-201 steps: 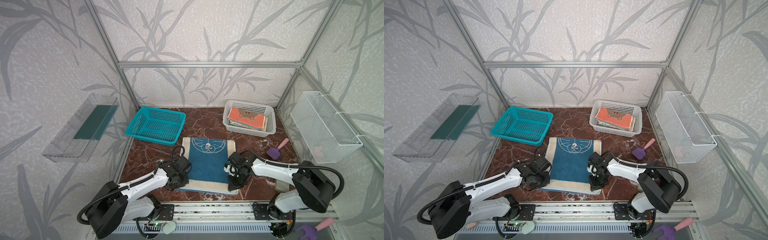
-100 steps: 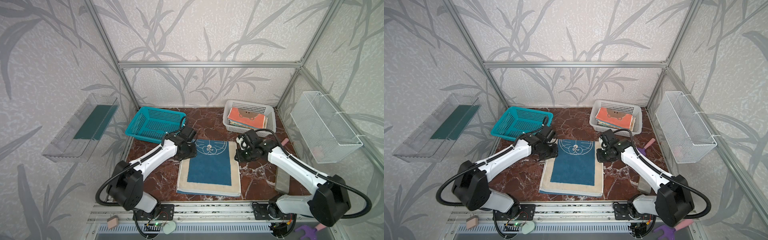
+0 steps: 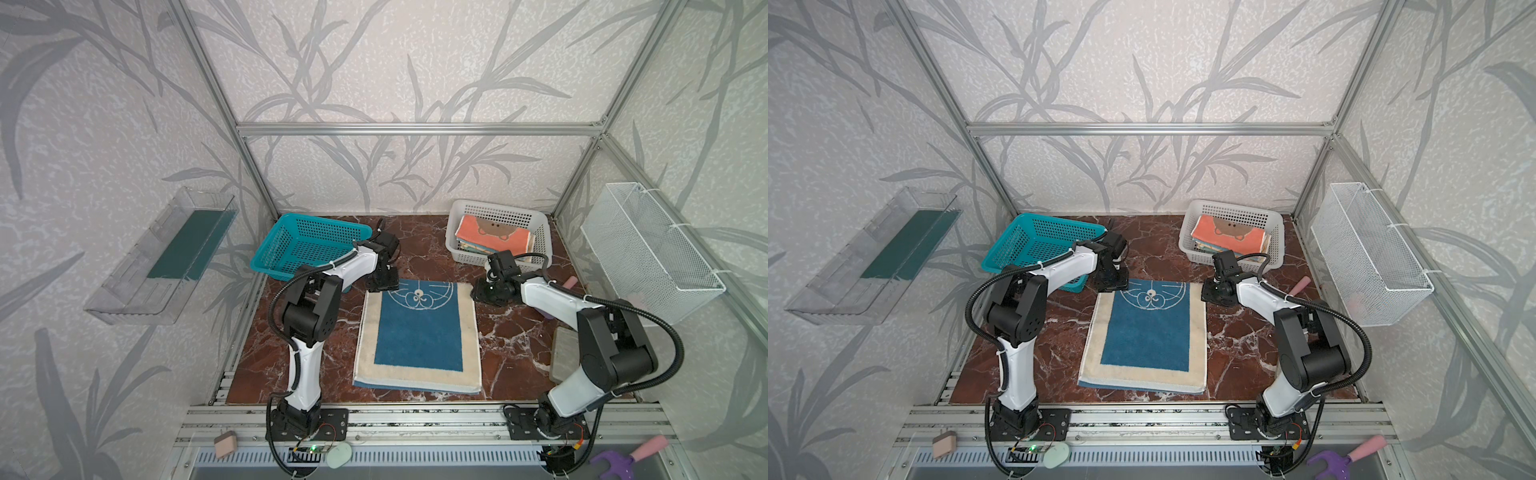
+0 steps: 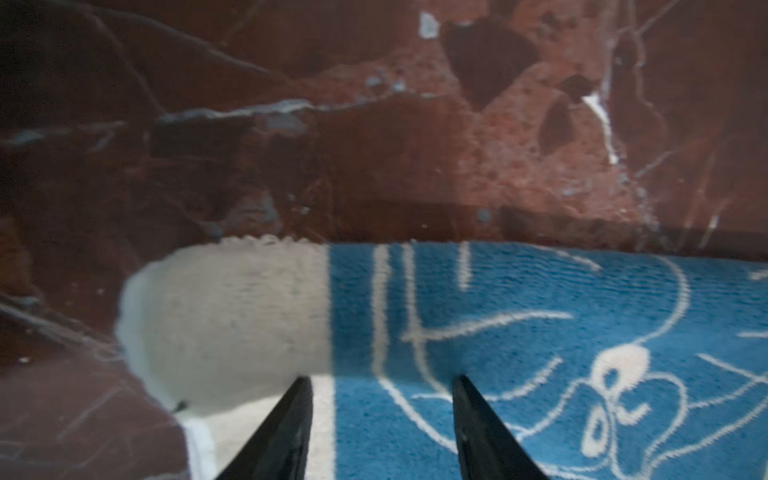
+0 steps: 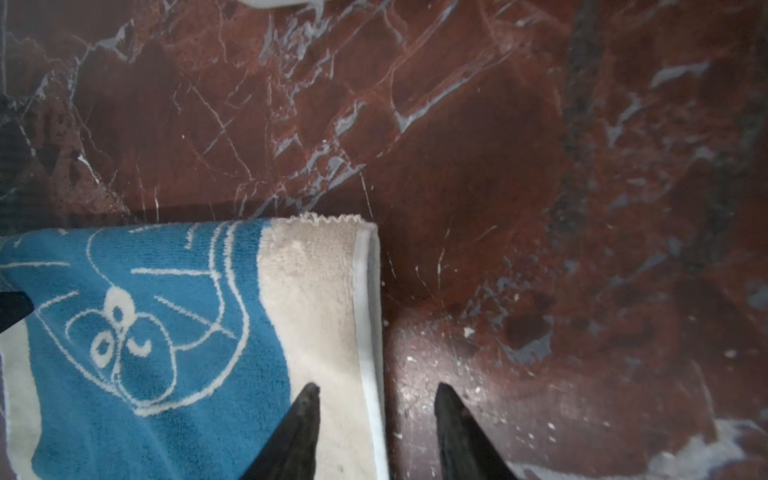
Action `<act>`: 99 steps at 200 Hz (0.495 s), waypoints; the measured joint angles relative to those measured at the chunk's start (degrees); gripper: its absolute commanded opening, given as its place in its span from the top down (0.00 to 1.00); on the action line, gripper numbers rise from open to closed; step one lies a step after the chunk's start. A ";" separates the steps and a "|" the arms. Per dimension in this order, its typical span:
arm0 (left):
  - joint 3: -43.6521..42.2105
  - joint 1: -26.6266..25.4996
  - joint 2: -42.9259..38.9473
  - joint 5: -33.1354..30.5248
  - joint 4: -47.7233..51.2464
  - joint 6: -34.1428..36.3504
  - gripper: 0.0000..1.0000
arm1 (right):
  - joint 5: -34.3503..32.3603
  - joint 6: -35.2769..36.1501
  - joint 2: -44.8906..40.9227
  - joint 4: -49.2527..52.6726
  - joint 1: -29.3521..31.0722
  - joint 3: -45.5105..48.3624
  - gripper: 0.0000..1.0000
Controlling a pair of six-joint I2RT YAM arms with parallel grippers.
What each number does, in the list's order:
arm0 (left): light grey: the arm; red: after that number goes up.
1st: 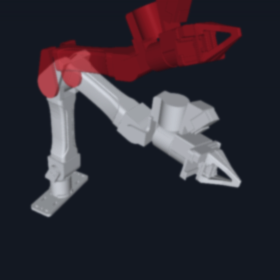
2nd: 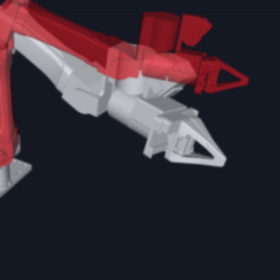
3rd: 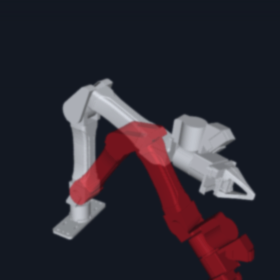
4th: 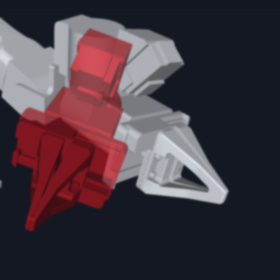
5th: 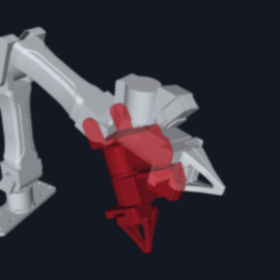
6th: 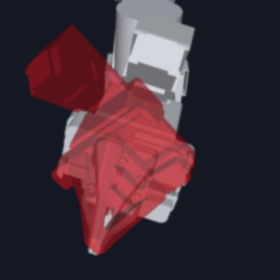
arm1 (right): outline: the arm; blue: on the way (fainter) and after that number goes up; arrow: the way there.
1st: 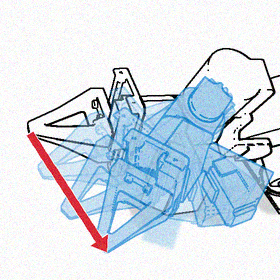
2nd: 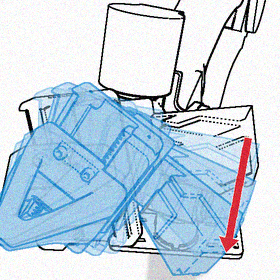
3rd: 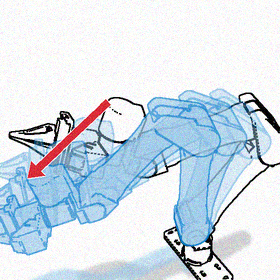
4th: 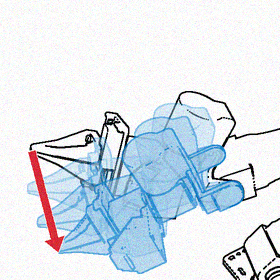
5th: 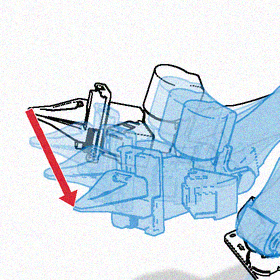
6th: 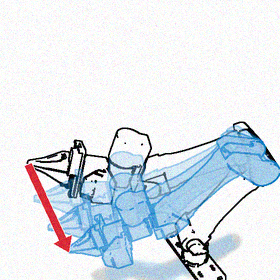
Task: Fold and stack the towels
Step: 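Grasp the towel's far edge with both grippers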
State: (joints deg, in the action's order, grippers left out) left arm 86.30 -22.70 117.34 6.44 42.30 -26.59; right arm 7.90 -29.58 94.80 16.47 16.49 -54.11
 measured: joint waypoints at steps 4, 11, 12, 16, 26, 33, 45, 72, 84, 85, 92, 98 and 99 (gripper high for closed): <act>0.04 0.50 0.07 -0.02 0.11 0.24 0.44 | 0.02 -0.02 0.68 -0.39 -0.02 -0.26 0.53; 0.31 1.36 0.11 -0.13 0.39 0.72 0.44 | -0.02 -0.22 1.62 -1.16 0.00 -0.61 0.53; 0.33 1.44 0.11 -0.13 0.39 0.76 0.44 | -0.02 -0.22 1.77 -1.29 0.00 -0.66 0.53; 0.59 1.95 0.13 -0.17 0.57 1.14 0.44 | 0.02 -0.37 2.40 -1.60 -0.02 -0.90 0.53; 1.22 3.02 0.15 -0.17 0.68 1.60 0.42 | 0.00 -0.50 3.63 -2.34 -0.02 -1.62 0.53; 1.81 3.78 0.15 -0.17 0.81 2.05 0.40 | 0.09 -0.57 4.72 -3.08 -0.02 -2.21 0.53; 2.62 4.92 0.20 -0.15 0.92 2.73 0.36 | 0.15 -0.57 6.12 -3.82 -0.07 -3.08 0.53; 3.48 6.56 0.72 0.07 0.96 3.72 0.33 | 0.63 -0.37 8.87 -4.66 -0.26 -5.44 0.53; 3.67 7.08 1.40 0.31 0.90 4.02 0.36 | 0.81 -0.37 9.81 -4.83 -0.35 -6.27 0.53; 3.67 7.15 1.46 0.33 0.90 4.04 0.36 | 0.83 -0.35 9.86 -4.87 -0.37 -6.29 0.53; 3.67 7.34 1.92 0.57 0.94 4.15 0.39 | 1.03 -0.37 10.23 -5.03 -0.44 -6.62 0.54; 3.67 7.48 2.32 1.01 0.92 4.24 0.41 | 1.16 -0.37 10.56 -5.09 -0.50 -6.88 0.54; 3.67 7.50 2.43 1.03 0.90 4.22 0.42 | 1.18 -0.37 10.62 -5.14 -0.50 -6.93 0.55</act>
State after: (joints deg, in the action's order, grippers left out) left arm 89.97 -15.20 119.77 7.46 43.20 -22.37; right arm 9.08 -29.95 105.43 11.33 15.99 -61.04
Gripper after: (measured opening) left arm 0.624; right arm 0.463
